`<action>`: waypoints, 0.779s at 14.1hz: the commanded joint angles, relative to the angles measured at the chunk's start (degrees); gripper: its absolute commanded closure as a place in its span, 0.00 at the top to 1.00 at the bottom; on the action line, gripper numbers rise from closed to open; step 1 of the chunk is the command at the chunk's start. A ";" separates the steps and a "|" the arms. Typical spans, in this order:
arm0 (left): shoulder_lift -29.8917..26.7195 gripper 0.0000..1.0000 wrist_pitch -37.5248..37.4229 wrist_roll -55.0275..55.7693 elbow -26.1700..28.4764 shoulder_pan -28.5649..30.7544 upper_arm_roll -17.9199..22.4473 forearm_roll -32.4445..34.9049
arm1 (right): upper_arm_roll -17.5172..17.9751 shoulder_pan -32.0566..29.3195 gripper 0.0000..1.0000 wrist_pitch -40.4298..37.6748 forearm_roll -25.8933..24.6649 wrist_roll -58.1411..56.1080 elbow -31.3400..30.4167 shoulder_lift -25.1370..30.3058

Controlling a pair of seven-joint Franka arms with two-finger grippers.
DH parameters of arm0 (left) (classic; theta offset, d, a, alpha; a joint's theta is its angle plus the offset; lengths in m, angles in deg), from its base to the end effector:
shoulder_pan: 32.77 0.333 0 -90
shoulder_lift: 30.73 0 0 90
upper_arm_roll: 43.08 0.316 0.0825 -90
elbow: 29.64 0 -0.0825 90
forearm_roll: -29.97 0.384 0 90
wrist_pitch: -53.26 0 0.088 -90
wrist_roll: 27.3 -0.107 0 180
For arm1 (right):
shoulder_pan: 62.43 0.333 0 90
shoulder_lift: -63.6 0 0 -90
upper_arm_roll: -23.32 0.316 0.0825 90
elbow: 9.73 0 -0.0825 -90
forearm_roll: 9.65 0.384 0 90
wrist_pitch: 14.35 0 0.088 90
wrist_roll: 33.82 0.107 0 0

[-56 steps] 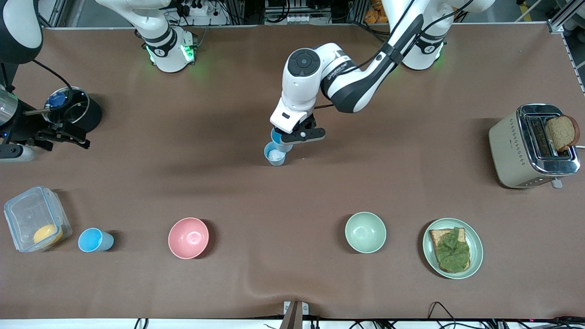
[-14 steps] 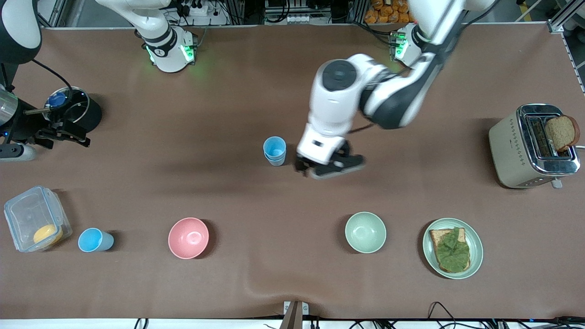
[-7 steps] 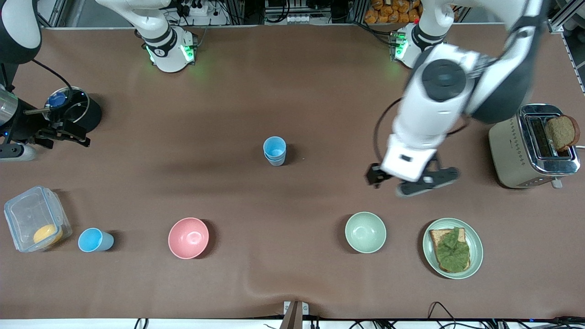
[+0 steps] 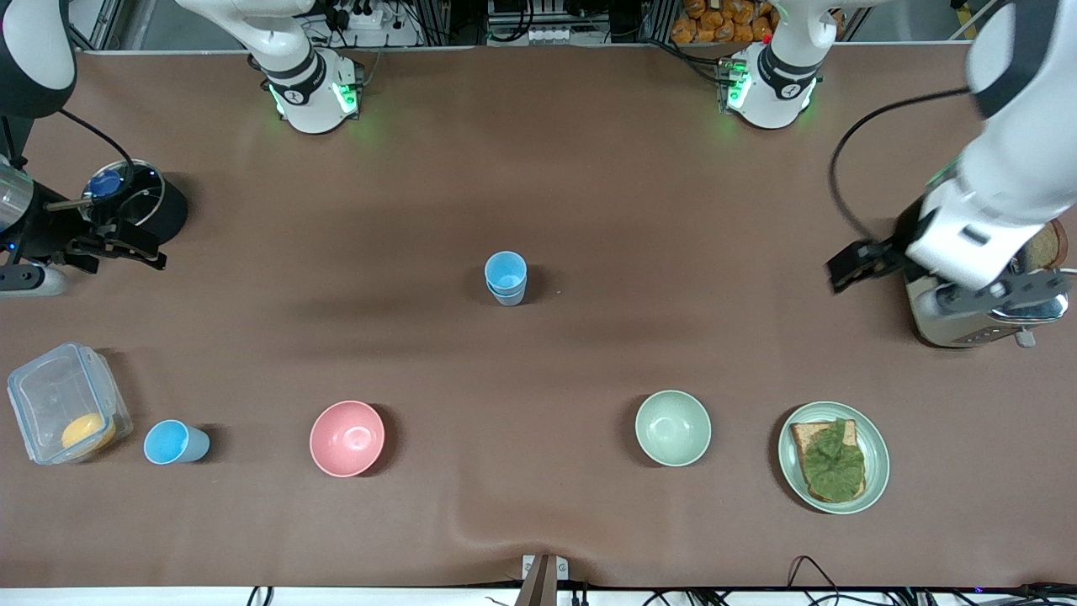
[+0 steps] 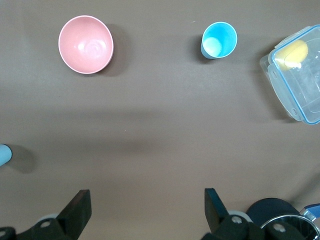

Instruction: Stack blue cups with both arms

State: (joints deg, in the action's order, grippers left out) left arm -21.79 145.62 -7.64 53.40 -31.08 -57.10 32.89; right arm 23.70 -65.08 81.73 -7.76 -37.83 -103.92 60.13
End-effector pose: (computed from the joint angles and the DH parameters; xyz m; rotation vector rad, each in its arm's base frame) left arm 0.5944 -0.1126 0.5976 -3.1253 -0.2022 -0.0226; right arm 0.5777 -0.0198 0.5647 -3.1065 -0.0410 0.0400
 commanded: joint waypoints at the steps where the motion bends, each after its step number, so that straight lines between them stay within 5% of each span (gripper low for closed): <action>1: -5.84 1.00 -2.09 -1.46 6.15 -0.72 0.49 -1.07 | 0.68 -0.87 1.00 -0.54 0.66 0.32 -0.20 0.83; 4: -10.33 1.00 -2.89 -4.96 9.50 -0.98 1.37 -1.16 | 0.68 -0.78 1.00 -0.54 0.66 0.41 -0.11 0.83; 11: -11.39 1.00 -9.38 -11.74 6.43 -3.01 5.50 -1.60 | 0.68 -0.87 1.00 -0.54 0.66 0.41 -0.12 0.83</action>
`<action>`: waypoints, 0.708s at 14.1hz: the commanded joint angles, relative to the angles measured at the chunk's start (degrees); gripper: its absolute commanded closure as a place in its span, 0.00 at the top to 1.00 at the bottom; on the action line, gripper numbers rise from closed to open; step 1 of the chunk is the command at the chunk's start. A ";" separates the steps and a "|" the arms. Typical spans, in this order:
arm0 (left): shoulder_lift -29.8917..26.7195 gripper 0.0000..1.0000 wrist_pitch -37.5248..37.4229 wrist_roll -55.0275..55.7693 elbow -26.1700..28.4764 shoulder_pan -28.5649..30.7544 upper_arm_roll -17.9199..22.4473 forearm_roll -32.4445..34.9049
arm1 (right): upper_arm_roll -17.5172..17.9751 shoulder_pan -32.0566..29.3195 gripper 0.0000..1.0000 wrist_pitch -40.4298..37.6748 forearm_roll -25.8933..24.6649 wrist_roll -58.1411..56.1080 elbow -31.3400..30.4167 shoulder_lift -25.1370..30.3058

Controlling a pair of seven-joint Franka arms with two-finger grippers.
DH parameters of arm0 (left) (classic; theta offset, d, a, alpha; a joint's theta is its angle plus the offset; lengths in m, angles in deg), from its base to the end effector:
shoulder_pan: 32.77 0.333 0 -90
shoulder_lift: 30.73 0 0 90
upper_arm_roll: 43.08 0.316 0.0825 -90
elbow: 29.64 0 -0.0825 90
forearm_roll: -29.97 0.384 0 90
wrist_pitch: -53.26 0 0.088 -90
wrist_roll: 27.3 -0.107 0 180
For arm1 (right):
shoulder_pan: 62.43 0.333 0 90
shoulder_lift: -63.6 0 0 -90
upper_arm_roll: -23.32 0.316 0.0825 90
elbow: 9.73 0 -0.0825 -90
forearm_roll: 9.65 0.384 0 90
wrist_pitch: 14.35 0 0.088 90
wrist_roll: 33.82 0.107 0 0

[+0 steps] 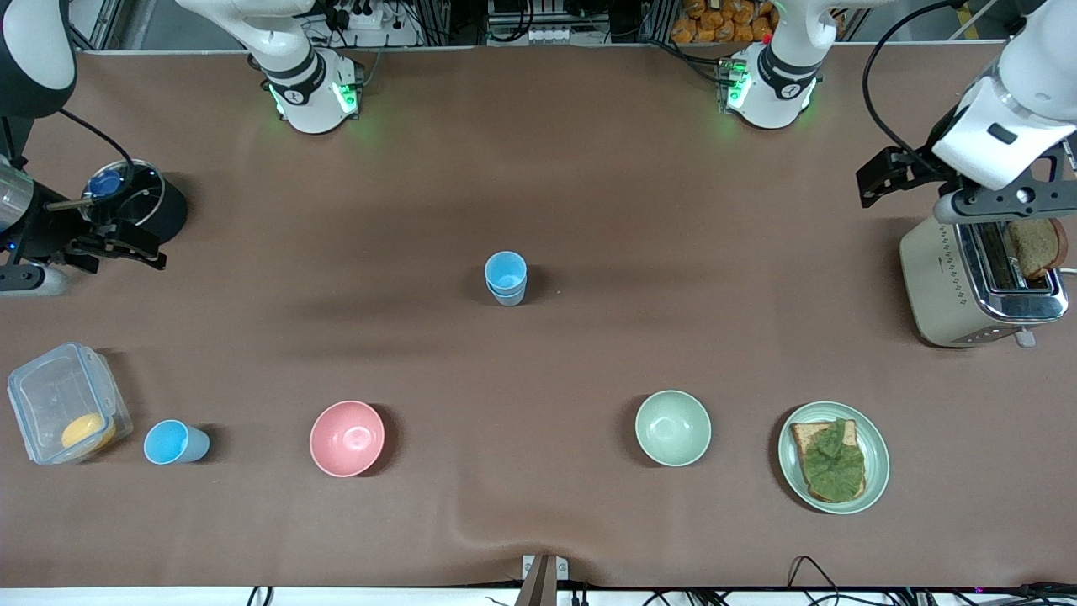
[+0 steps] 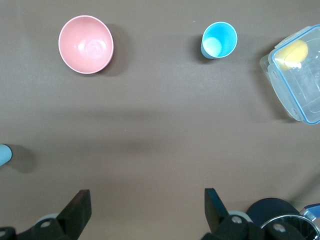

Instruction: Stack blue cups with both arms

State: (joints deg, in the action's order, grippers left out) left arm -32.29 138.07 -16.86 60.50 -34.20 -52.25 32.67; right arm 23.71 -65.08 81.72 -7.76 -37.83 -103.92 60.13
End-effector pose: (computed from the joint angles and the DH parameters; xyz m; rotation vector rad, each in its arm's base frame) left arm 0.5282 -0.0946 0.6305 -3.0778 -0.0002 0.0857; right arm 0.5777 -0.0197 0.5647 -3.1064 -0.0413 0.0402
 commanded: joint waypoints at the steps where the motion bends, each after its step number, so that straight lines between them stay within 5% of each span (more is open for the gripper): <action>1: -0.98 1.00 -2.11 -3.06 -0.66 0.29 0.65 -1.38 | 0.66 -0.87 1.00 -0.53 0.65 0.40 -0.12 0.83; 10: -0.81 1.00 -2.64 -5.17 -0.66 0.29 0.82 -1.47 | 0.66 -0.87 1.00 -0.44 0.65 0.32 -0.12 0.83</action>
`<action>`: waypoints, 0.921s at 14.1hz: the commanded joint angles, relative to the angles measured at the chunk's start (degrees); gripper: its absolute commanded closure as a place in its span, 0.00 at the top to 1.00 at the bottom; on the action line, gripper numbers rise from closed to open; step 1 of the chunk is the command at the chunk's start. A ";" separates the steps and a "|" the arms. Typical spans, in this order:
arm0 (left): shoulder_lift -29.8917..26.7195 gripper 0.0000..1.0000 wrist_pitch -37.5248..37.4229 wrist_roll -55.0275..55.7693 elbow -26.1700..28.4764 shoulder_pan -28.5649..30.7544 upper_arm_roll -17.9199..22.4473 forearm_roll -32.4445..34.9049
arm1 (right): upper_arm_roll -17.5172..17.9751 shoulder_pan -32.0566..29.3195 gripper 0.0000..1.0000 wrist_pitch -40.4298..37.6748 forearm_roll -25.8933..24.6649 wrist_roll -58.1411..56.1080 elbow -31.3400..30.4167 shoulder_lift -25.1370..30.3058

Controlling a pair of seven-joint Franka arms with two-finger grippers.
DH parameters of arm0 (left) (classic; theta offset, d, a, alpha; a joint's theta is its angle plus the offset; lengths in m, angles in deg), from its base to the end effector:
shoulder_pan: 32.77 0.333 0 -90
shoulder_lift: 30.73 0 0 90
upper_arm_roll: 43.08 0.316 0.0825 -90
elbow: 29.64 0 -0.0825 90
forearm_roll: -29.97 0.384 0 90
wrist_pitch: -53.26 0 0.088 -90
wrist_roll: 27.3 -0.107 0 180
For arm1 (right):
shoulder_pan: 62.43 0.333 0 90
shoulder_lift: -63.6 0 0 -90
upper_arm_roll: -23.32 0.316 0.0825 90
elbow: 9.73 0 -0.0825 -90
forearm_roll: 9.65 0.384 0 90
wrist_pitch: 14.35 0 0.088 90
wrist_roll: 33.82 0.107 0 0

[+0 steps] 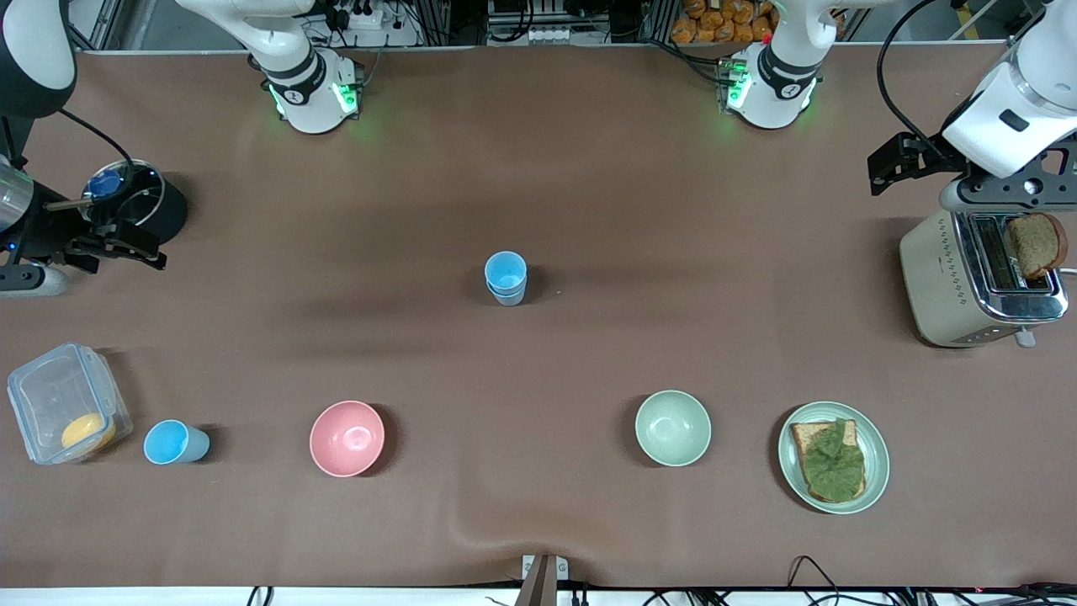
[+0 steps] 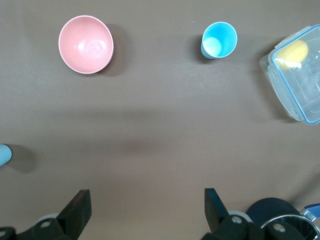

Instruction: Stack blue cups with both arms

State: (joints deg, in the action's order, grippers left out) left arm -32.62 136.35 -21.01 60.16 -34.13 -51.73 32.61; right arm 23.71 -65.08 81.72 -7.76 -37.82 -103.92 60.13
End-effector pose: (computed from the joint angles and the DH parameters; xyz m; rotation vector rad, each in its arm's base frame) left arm 0.5242 -0.0885 0.6339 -3.0756 0.0939 0.1177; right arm 0.5777 -0.0197 0.5647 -3.1064 -0.0410 0.0402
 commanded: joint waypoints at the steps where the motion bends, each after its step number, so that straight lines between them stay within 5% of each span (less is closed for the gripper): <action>1: -0.48 1.00 -0.92 -0.59 -0.33 0.22 0.30 -1.41 | 0.66 -0.87 1.00 -0.44 0.65 0.40 -0.12 0.83; 13: 0.57 1.00 -0.39 -0.93 -2.53 2.07 0.91 -1.41 | 0.66 -0.87 1.00 -0.53 0.65 0.31 -0.20 0.83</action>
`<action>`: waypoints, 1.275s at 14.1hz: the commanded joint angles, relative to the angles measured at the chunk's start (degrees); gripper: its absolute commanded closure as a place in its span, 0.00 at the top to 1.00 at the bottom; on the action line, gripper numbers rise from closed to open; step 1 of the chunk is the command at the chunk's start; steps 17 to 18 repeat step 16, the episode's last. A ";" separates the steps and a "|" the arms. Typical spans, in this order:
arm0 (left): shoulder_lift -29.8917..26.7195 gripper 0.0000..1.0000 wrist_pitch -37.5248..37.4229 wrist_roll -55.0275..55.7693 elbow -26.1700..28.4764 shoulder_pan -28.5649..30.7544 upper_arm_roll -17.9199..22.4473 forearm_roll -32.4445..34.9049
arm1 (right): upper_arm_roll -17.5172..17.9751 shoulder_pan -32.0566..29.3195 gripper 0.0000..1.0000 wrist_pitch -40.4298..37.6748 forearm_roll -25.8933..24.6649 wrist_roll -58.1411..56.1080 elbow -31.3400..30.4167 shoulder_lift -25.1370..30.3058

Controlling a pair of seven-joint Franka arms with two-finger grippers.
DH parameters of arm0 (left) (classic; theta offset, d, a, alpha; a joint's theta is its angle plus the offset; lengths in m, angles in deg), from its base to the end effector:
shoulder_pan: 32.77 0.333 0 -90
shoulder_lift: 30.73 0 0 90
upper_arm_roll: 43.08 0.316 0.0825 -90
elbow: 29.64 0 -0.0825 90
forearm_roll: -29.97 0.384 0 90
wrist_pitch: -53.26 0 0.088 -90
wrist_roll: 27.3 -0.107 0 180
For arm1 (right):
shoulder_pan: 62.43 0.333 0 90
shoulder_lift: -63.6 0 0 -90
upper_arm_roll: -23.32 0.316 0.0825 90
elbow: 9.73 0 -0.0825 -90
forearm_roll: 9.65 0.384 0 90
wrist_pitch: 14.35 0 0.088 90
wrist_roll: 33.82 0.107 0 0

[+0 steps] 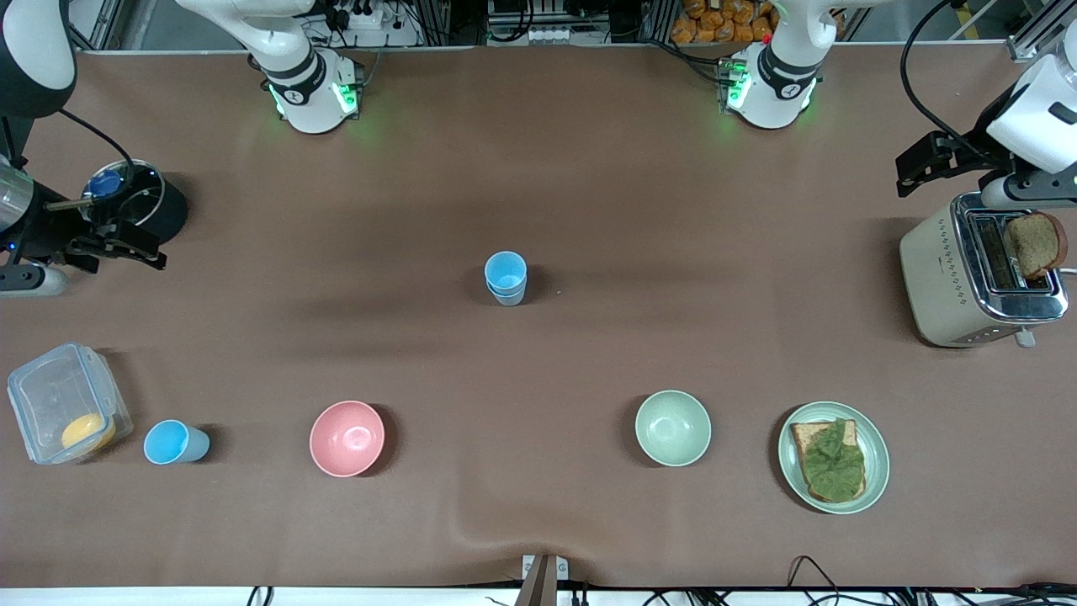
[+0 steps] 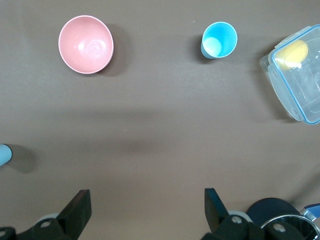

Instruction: Stack blue cups with both arms

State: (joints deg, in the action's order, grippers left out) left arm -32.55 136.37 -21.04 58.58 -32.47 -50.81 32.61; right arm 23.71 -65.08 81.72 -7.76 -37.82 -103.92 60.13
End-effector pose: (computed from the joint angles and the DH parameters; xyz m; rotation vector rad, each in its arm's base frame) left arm 0.5283 -0.0648 0.6460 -3.0838 0.0247 0.0791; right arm 0.5777 -0.0197 0.5647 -3.1064 -0.0410 0.0402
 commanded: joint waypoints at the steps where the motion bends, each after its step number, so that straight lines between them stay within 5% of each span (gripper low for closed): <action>1: 0.68 1.00 -0.41 -0.90 -1.04 0.49 0.00 -1.32 | 0.66 -0.87 1.00 -0.53 0.65 0.31 -0.20 0.83; 18: 2.17 1.00 0.21 -1.43 -4.03 0.49 2.46 -0.79 | 0.66 -0.87 1.00 -0.53 0.65 0.31 -0.12 0.83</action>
